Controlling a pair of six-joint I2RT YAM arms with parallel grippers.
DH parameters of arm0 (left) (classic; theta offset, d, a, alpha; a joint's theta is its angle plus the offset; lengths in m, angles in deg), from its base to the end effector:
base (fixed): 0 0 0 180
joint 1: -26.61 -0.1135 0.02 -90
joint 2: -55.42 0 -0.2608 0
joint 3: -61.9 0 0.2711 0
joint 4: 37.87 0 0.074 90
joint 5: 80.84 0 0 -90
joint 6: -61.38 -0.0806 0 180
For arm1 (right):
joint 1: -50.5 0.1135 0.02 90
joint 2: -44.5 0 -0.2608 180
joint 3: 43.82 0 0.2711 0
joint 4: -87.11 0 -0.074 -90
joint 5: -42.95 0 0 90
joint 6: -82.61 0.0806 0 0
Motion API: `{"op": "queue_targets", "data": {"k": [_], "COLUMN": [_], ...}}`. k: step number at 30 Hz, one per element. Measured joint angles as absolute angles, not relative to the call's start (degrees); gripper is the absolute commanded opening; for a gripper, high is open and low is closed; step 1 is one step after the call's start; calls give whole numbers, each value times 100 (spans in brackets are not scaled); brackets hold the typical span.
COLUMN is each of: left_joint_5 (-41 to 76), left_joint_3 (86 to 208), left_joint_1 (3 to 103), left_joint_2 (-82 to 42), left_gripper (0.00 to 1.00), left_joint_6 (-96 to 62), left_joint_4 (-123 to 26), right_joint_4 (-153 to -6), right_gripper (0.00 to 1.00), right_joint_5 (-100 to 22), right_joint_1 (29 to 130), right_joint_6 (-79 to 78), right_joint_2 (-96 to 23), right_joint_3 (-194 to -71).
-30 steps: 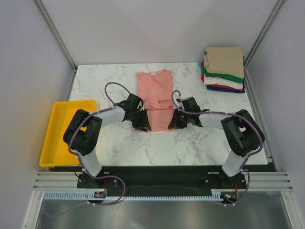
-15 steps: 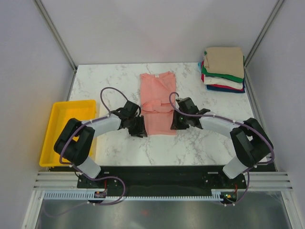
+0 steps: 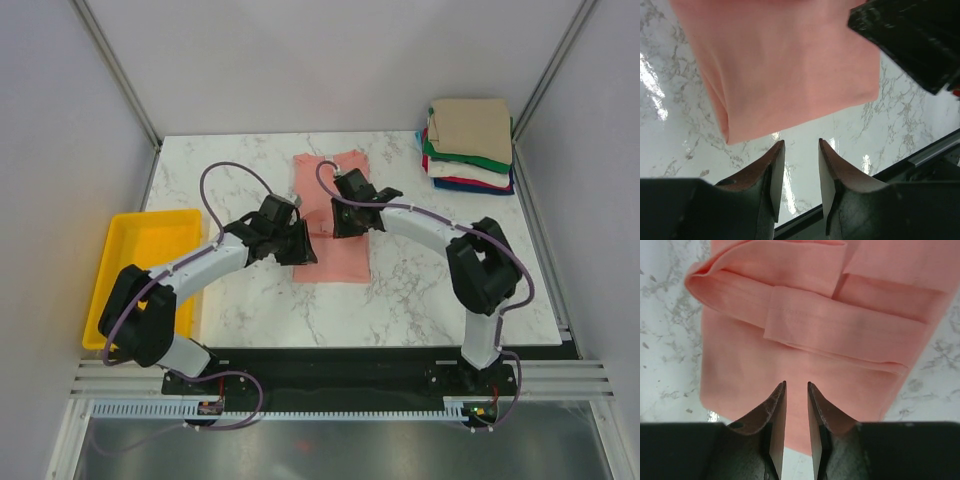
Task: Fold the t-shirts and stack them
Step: Fold the tshirt
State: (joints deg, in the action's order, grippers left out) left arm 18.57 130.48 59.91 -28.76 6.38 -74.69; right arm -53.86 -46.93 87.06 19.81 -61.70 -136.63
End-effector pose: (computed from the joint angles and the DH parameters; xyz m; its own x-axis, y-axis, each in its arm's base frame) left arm 0.2839 -0.2022 0.1784 -0.9011 -0.0851 -0.4253 0.1320 0.8802 -0.4559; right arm 0.3620 0.2686 0.1786 -0.8389 -0.0531 -0.5417 -0.2397 0.9295 0.2802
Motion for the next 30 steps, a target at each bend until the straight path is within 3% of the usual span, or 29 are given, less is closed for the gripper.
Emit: {"op": "queue_targets", "data": {"k": [6,23,30], "left_joint_5": [1962,2043,2047], "left_joint_3": [12786,11739,11538], "left_joint_1": [6170,6314,6377], "left_joint_2": [-3328,-3446,-3361], "left_gripper": [40,38,38], "left_joint_6": [938,1200,1272], "left_joint_4": [-6886,-6064,-5718], "right_joint_4": [-5054,-4442,-3771], "right_gripper": [29,29,35], "right_joint_5": [-4693,-5113,-5343], "right_joint_1": [8931,8669,8356], "right_joint_6": [1954,1530,1332], "right_joint_2": [-7217,-8438,-9297], "right_joint_3": [-14203,-15983,-17996]}}
